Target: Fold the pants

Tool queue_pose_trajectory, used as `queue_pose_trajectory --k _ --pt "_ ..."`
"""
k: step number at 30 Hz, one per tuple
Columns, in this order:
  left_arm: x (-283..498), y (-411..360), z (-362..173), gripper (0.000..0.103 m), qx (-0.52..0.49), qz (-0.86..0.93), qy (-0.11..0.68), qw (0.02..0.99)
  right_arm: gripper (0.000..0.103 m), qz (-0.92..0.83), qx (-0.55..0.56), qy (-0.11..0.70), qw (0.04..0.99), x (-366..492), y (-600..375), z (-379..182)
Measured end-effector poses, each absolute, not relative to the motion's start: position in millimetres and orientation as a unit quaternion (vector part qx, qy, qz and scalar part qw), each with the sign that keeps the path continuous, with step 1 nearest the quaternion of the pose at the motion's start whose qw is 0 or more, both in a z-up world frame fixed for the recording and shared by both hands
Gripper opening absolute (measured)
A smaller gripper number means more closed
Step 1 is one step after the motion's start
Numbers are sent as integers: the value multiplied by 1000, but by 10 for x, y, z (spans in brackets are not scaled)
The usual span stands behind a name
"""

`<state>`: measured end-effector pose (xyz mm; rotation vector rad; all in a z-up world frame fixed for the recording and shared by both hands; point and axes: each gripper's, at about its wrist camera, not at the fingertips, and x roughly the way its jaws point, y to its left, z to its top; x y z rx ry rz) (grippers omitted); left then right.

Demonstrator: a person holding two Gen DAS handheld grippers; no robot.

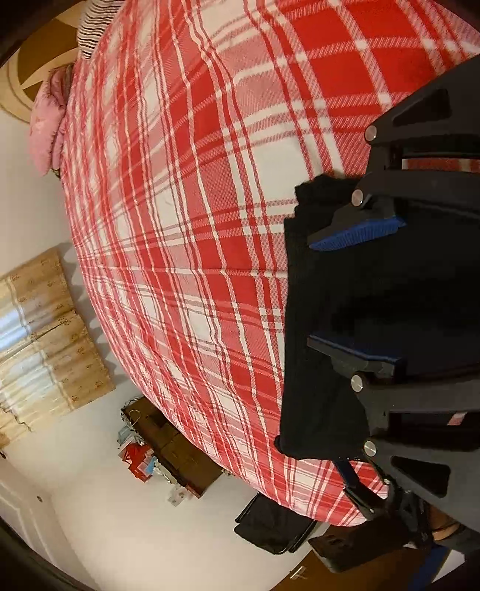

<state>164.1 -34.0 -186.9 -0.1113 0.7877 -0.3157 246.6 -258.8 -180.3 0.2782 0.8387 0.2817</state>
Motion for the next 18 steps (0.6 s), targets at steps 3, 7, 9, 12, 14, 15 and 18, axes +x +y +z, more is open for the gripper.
queue_pose_trajectory --k 3,7,9,12,14,15,18 --pt "1623 -318 -1824 97 -55 -156 378 911 50 140 112 394 901 2237 -2579 -1699" --pt "1665 -228 -1792 97 -54 -155 372 914 51 115 94 411 899 2096 -2729 -1781" --pt "1712 -171 -1813 97 -56 -151 375 913 51 113 109 421 893 2087 -2855 -1858" --pt "1765 -106 -1844 97 -68 -154 378 911 51 109 140 427 886 2105 -3039 -1957" --pt "1812 -77 -1878 97 -84 -164 381 906 51 119 163 433 879 2153 -3089 -2004" --pt "1852 -63 -1917 97 -92 -168 388 902 51 124 172 436 875 2181 -3104 -2033" --pt "1922 5 -1991 98 -124 -185 394 892 51 138 189 438 868 2243 -3100 -2098"
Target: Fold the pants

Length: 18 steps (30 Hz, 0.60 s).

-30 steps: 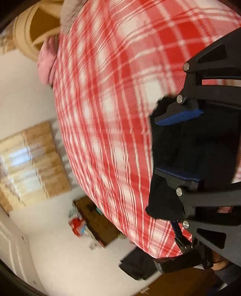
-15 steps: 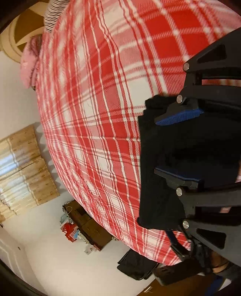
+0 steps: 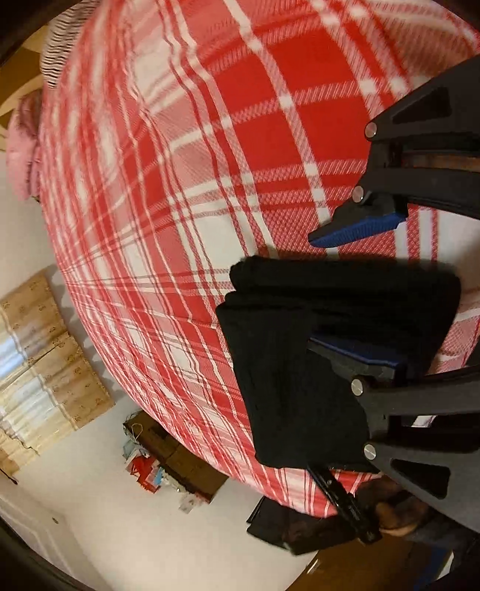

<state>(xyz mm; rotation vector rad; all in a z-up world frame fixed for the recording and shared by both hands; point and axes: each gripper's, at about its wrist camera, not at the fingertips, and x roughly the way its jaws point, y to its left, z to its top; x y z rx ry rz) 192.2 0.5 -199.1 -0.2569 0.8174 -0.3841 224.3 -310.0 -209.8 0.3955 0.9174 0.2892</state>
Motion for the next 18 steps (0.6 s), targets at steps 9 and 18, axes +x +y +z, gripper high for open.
queue_pose_trajectory --k 9,18 --pt "1999 -35 -1973 100 -141 -221 390 883 51 170 209 429 862 2380 -2969 -2175" --pt "1922 148 -2033 58 -183 -239 388 871 30 192 203 398 874 2194 -2930 -2052"
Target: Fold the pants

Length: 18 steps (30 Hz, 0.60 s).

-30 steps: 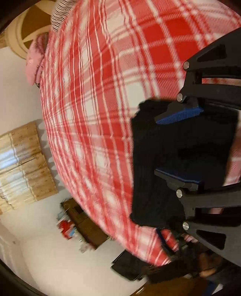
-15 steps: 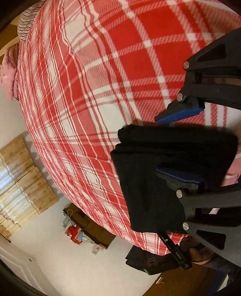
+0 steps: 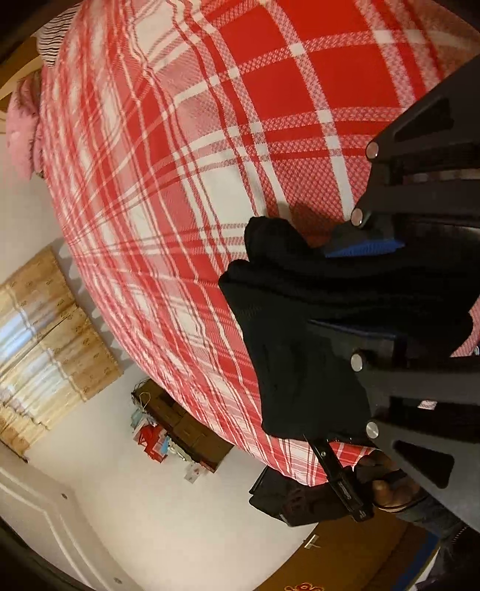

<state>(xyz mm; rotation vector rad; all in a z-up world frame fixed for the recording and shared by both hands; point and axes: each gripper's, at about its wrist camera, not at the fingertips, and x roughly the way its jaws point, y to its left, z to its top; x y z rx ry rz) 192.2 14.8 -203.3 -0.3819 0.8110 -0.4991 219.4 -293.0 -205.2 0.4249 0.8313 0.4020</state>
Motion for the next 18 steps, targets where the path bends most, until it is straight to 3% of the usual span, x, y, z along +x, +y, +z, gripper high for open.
queue_pose_trajectory --k 4,11,18 --pt "1926 215 -2056 24 -198 -243 391 866 29 192 179 380 887 2137 -2838 -1930" --pt "1832 269 -1840 17 -204 -250 363 874 28 228 122 346 902 2191 -2523 -1480" --pt "1776 804 -1540 17 -217 -217 325 895 27 276 102 355 887 2886 -2004 -1339"
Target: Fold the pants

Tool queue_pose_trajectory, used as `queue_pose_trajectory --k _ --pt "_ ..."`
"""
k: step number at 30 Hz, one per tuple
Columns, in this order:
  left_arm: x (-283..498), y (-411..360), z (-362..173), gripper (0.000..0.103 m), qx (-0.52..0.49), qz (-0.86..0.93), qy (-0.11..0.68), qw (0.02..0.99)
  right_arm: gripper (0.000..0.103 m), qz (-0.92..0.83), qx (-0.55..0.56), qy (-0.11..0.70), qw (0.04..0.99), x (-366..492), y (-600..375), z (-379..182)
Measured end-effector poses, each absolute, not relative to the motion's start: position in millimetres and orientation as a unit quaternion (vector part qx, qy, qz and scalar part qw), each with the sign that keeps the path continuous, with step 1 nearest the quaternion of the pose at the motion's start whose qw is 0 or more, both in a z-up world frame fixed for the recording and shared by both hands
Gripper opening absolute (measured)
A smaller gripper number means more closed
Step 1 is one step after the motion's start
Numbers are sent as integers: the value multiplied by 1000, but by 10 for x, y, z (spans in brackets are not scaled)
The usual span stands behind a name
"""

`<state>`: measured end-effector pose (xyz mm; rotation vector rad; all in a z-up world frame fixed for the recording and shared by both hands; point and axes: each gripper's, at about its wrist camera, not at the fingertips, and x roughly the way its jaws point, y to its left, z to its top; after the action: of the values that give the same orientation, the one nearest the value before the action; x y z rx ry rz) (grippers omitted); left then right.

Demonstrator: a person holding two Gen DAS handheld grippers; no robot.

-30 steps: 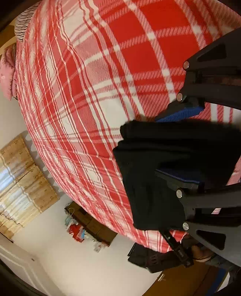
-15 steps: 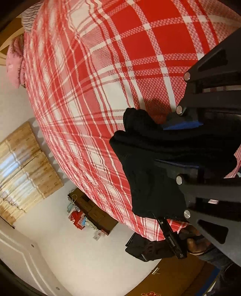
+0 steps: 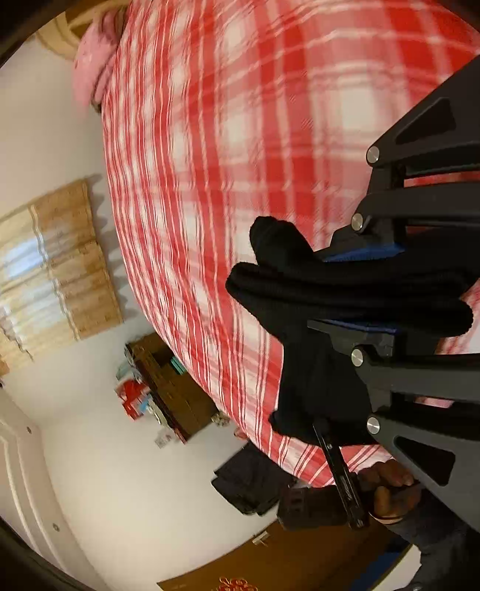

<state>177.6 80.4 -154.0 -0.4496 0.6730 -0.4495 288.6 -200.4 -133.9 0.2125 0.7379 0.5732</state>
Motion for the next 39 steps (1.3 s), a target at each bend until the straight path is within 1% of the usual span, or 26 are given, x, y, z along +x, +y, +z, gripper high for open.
queue_pose_trajectory --k 4,10,14,19,21,23,24,26,28,31,34,37,39 --pt "1788 1283 -1469 17 -222 -166 307 910 27 317 97 359 873 3381 -1495 -1318" --pt "1806 1875 -1484 17 -233 -90 292 923 27 362 79 359 856 3877 -700 -1400" --pt "1827 2070 -1603 17 -219 -49 300 927 27 374 72 374 846 4135 -284 -1599" --pt "1953 2122 -1850 18 -219 -27 325 920 27 360 87 401 838 4378 -182 -1873" --pt "1980 2129 -1878 24 -214 -18 328 920 28 356 86 409 836 4428 -207 -1941" --pt "1998 2102 -1907 35 -209 -10 331 920 28 351 87 413 836 4435 -234 -1987" --pt "2005 2086 -1925 38 -205 -5 334 920 28 350 92 417 834 4453 -256 -2011" --pt "2022 2076 -1962 49 -200 6 342 918 29 348 98 423 831 4472 -282 -2044" --pt "2028 2071 -1963 49 -194 9 344 919 31 340 99 430 830 4487 -301 -2089" --pt "2034 2046 -1944 55 -183 18 346 920 32 334 103 439 828 4508 -317 -2143" --pt "2010 2014 -1935 58 -171 25 348 921 34 325 96 443 830 4516 -309 -2168" --pt "1978 1998 -1923 63 -170 28 349 921 38 316 85 446 833 4505 -306 -2174" --pt "1950 1990 -1925 64 -169 29 349 921 41 309 75 444 837 4491 -303 -2172"
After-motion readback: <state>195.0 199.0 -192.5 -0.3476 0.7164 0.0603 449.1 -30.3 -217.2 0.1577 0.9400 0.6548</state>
